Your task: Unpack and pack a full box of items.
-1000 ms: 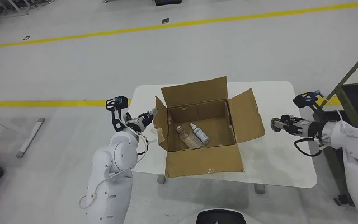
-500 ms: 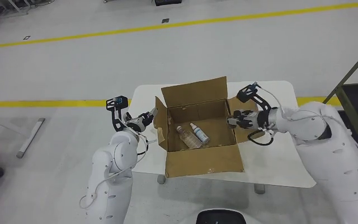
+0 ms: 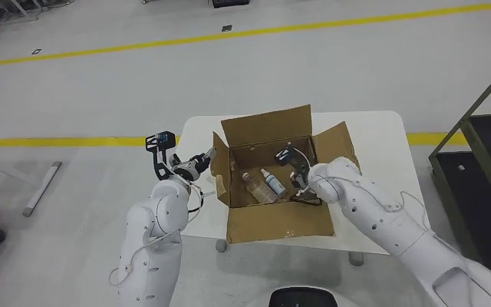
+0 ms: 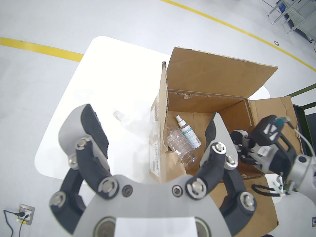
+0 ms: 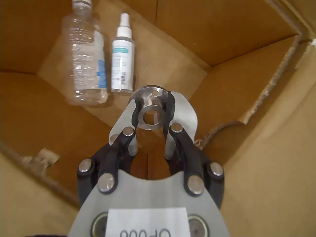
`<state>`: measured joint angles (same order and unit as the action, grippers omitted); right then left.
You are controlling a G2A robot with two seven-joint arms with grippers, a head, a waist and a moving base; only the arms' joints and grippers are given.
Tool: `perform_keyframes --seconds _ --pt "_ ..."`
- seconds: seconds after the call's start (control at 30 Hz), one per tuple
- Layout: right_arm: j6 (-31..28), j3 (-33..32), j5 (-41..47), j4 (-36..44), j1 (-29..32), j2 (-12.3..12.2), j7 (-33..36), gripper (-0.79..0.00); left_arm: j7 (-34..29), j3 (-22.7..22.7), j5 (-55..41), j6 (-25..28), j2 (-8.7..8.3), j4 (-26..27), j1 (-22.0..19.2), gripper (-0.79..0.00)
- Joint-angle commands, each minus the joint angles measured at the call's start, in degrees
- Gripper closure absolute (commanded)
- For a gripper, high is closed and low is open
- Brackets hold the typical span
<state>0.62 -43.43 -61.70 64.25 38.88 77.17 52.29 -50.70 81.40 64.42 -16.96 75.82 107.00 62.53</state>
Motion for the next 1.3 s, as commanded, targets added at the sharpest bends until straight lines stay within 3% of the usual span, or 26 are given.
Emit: perform_keyframes --seconds 0.0,0.13,0.17,0.2,0.3,0.33,0.4,0.5,0.57,0.67,0.77,0.83,1.03,1.13,1.27 --pt "0.96 2.56 0.64 -4.72 -1.39 1.4 -1.32 0.0 0.0 0.0 0.0 0.0 0.0 0.0 0.0 -0.785" --pt "2.06 5.5 1.95 -11.62 -3.65 4.06 -5.06 0.0 0.0 0.0 0.0 0.0 0.0 0.0 0.0 -0.785" --pt "1.92 5.92 2.19 -13.07 -4.22 4.56 -5.41 -0.151 0.0 0.0 0.0 0.0 0.0 0.0 0.0 -0.785" --pt "1.77 6.34 2.27 -14.29 -4.71 5.02 -5.74 -0.252 0.0 0.0 0.0 0.0 0.0 0.0 0.0 -0.785" --pt "1.06 6.96 2.99 -17.06 -5.9 6.14 -6.51 -0.416 0.0 0.0 0.0 0.0 0.0 0.0 0.0 -0.785" --pt "0.73 6.96 3.26 -17.87 -6.33 6.41 -6.7 -0.693 0.0 0.0 0.0 0.0 0.0 0.0 0.0 -0.785" --pt "-0.47 6.58 4.25 -19.03 -7.03 6.78 -7.15 -0.68 0.0 0.0 0.0 0.0 0.0 0.0 0.0 -0.785" --pt "-2.75 5.57 4.93 -19.73 -7.73 6.79 -8.14 -0.785 0.0 0.0 0.0 0.0 0.0 0.0 0.0 -0.785" --pt "-4.62 3.93 6.24 -19.24 -8.08 6.4 -8.81 -0.763 0.0 0.0 0.0 0.0 0.0 0.0 0.0 -0.785" --pt "-8.04 -1.4 9.44 -16.55 -8.34 4.62 -9.57 -0.733 0.0 0.0 0.0 0.0 0.0 0.0 0.0 -0.785" --pt "-11.64 -7.33 11.5 -11.12 -6.86 2.22 -8.25 -0.779 0.0 0.0 0.0 0.0 0.0 0.0 0.0 -0.785" --pt "-14.44 -12.43 10.47 -3.54 -3.98 -0.1 -6.47 -0.785 0.0 0.0 0.0 0.0 0.0 0.0 0.0 -0.785" --pt "-19.1 -31.7 14.15 22.45 11.99 -5.85 2.42 -0.785 0.0 0.0 0.0 0.0 0.0 0.0 0.0 -0.785" --pt "-21.83 -41.15 21.98 28.0 18.05 -7.39 4.17 -0.785 0.0 0.0 0.0 0.0 0.0 0.0 0.0 -0.785" --pt "-24.81 -51.2 31.76 28.52 22.95 -8.87 6.33 -0.785 0.0 0.0 0.0 0.0 0.0 0.0 0.0 -0.785"
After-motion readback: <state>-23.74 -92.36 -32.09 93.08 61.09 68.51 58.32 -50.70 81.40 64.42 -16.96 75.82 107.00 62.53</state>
